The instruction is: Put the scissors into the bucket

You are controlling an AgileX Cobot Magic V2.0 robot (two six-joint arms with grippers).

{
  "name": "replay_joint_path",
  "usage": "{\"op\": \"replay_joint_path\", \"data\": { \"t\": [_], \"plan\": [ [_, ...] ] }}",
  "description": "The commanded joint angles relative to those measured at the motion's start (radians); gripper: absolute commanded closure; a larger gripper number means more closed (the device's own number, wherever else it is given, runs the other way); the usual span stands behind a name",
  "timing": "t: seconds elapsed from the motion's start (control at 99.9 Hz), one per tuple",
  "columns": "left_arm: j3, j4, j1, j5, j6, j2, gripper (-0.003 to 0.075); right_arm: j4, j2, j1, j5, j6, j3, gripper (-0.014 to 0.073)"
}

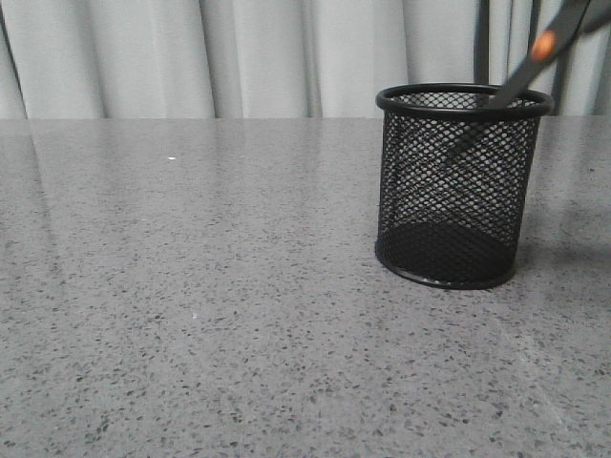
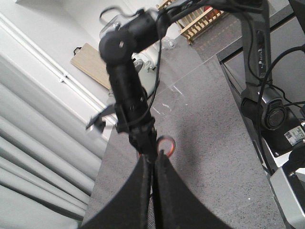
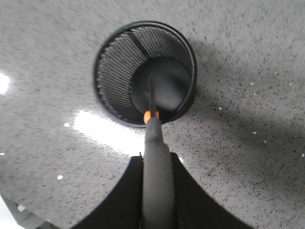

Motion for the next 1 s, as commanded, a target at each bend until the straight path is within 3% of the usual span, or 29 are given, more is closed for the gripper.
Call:
{"op": "replay_joint_path", "data": {
  "t": [0.0,0.37,0.44,0.61,0.701,0.861,0.931,0.991],
  "plan": [
    [-0.025,-0.027,-0.005,-0.058,-0.011,0.007,0.074,-0.003,0.067,-0.004,0.035,0.0,-0.028,0.0654],
    [0.029,-0.117,-0.005,-0.029,-0.011,0.007,0.074,-0.003,0.23,-0.004,0.035,0.0,-0.167,0.0635],
    [0.043,-0.127,-0.005,-0.031,-0.011,0.007,0.074,-0.004,0.232,-0.004,0.035,0.0,-0.184,0.0556],
    [0.064,-0.127,-0.005,-0.068,-0.011,0.007,0.074,-0.032,0.232,-0.004,0.034,0.0,-0.239,0.0233],
    [0.077,-0.118,-0.005,-0.137,-0.032,0.007,0.074,-0.032,0.22,-0.004,0.034,0.0,-0.288,0.0158],
    [0.099,0.038,-0.005,-0.215,-0.227,0.007,0.074,-0.032,0.16,-0.004,0.034,0.0,-0.371,0.0193],
    [0.113,0.155,-0.005,-0.214,-0.367,0.006,0.074,-0.035,0.106,-0.004,0.033,0.0,-0.369,0.0282],
    [0.134,0.27,-0.005,-0.214,-0.499,-0.008,0.074,-0.041,0.048,-0.004,0.033,-0.004,-0.356,0.0417]
  ]
}}
